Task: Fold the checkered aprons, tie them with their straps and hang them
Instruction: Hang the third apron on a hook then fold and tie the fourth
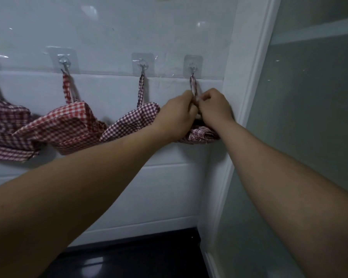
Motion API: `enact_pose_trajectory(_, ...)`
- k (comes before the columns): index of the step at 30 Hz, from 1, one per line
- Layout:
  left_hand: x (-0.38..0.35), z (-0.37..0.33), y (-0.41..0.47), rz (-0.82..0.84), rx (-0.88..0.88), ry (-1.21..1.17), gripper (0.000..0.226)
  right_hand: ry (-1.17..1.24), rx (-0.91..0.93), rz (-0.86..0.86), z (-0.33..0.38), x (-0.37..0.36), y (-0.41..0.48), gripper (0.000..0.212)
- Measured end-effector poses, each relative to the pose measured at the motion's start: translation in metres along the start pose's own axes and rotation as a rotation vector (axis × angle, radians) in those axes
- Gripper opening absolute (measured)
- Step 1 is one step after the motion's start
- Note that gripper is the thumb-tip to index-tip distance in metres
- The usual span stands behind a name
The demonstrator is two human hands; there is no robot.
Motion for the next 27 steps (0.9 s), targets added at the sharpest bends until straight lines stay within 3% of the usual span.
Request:
enact_pose_trajectory(4, 0.008, 0.001, -0.04, 0.069, -0.292, 0.194, 0.052, -0.115, 0.042, 0.122, 0.004, 0.005, -0.01, 0.019)
enact_pose_trajectory(7, 0.005, 0.017, -0.058, 0.073, -0.412, 0.448, 0.064, -0.045, 0.012, 0.191, 0.006, 0.008, -0.02, 0.033)
enact_pose_trajectory(10, 0.007, 0.023, -0.049, 0.009, -0.271, 0.259, 0.026, 0.069, 0.016, 0.059, 0.014, 0.021, -0.028, 0.053)
enact_pose_trajectory(13, 0.016, 0.027, -0.027, -0.1, 0.033, 0.015, 0.034, -0.024, 0.167, -0.155, 0.028, 0.036, -0.039, 0.044)
enact_pose_trajectory(15, 0.014, 0.031, -0.016, -0.078, 0.137, -0.036, 0.042, -0.087, 0.286, -0.078, 0.032, 0.023, -0.043, 0.037)
enact_pose_trajectory(17, 0.007, 0.034, -0.009, -0.026, 0.176, -0.007, 0.047, -0.234, 0.333, 0.117, 0.022, -0.001, -0.044, 0.048)
enact_pose_trajectory(19, 0.005, 0.036, -0.009, -0.036, 0.182, 0.023, 0.06, -0.328, 0.261, 0.201, 0.005, -0.015, -0.043, 0.05)
enact_pose_trajectory(21, 0.007, 0.033, -0.017, -0.12, 0.126, 0.011, 0.07, -0.311, 0.207, 0.132, -0.001, -0.016, -0.043, 0.049)
enact_pose_trajectory(24, 0.015, 0.023, -0.038, -0.326, -0.103, 0.186, 0.064, -0.32, 0.269, -0.054, 0.008, -0.007, -0.043, 0.063)
enact_pose_trajectory(27, 0.018, 0.032, -0.048, -0.407, -0.169, 0.416, 0.051, -0.421, 0.279, -0.046, 0.012, -0.009, -0.039, 0.053)
Point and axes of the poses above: each hand's wrist, its own y-axis towards the middle knuckle, its own x-axis out of the back of the hand, z = x × y, the point moved 6 cm from there along y, towards the middle knuckle, and after that the axes turned 8 degrees about x, right-handed, at the moved point
